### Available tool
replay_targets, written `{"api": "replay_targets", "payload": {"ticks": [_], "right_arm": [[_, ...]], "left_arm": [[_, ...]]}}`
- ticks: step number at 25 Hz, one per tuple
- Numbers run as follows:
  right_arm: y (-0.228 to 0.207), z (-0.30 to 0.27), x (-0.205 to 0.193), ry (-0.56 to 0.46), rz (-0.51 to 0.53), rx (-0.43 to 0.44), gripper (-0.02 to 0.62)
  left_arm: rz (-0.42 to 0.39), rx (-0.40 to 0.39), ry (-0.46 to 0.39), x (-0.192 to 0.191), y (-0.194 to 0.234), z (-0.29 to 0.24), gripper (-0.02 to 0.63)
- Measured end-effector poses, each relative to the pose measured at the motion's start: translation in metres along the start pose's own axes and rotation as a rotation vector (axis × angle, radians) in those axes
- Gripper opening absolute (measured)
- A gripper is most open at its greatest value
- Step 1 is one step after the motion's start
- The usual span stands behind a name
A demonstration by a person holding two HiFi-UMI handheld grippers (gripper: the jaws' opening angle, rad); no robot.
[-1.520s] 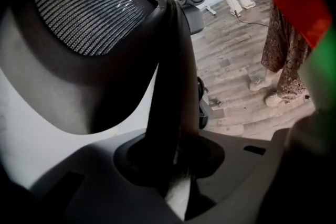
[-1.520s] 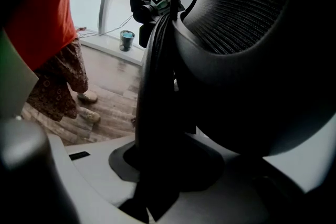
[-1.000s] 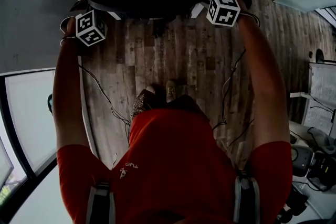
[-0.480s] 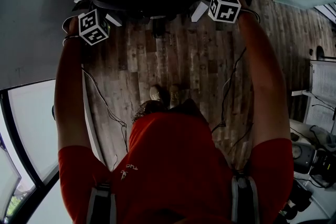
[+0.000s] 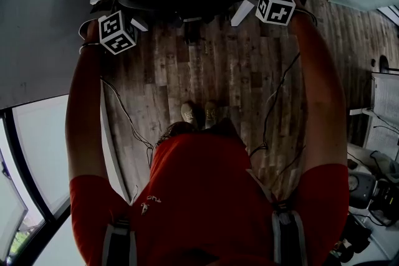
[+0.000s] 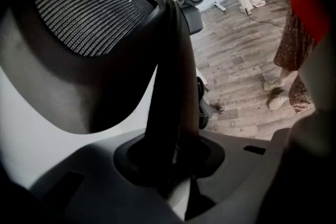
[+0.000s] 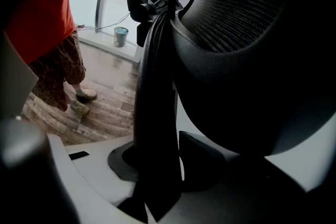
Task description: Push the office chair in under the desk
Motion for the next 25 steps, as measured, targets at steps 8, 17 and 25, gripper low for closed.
{"api": "replay_targets", "payload": {"ticks": [8,17,25], "right_arm": [[0.006,0.007,-0.001,0.055,0.015,-0.022,0.212],[0.015,0.052,-0.01,0.018,-0.074,-0.09,0.215],[0.035,0.112,-0.019,-0.218,-0.419,-0.282,0.213]], "left_arm": [[0.045,0.006,0.021,-0.003,-0.005,0.009,0.195],[0.097,0.114,-0.03,-0.017,-0.006,0.055,0.236],[0.393,0.239,-0.216,-0.029,-0.016,0.117,0.235]]}}
Point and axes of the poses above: the fingertips, and each gripper's own axes: z backward along the fingers, y to its left, x out of its top, the point moved 7 cm from there along z, backward along the fingers, and after that the axes turned 10 degrees about y, right-handed, at the moved point
